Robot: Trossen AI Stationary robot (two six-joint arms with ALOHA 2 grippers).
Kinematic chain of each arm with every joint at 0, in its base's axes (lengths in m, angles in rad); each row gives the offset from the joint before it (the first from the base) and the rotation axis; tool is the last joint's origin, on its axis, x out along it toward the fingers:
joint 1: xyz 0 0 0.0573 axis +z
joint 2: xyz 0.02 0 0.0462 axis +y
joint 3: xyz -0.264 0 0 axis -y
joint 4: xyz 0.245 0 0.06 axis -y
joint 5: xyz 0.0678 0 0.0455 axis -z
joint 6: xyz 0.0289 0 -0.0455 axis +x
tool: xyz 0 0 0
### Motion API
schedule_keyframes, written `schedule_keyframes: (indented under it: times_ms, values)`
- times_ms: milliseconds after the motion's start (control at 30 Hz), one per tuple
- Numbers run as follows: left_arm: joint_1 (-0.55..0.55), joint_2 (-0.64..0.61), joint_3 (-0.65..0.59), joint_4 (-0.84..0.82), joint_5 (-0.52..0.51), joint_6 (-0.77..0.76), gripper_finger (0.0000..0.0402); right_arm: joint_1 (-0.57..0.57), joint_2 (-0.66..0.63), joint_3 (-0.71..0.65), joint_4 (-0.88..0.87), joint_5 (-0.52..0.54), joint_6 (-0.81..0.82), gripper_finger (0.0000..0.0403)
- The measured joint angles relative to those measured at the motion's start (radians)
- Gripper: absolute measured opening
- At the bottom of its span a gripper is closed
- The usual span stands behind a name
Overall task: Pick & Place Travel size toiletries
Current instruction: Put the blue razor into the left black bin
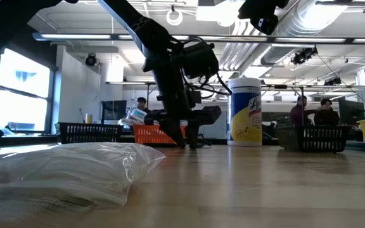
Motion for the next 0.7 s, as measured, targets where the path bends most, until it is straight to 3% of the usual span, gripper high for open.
schedule_keyframes:
  times_ms: [233, 700]
  values:
    - [-0.001, 0.002, -0.001, 0.003, -0.024, 0.0, 0.0145, 0.0, 0.0, 0.0, 0.0, 0.0, 0.0, 0.0038]
    - [0.0, 0.003, -0.001, 0.01, -0.01, 0.008, 0.0057, 0.0, 0.0, 0.0, 0.0, 0.0, 0.001, 0.0038]
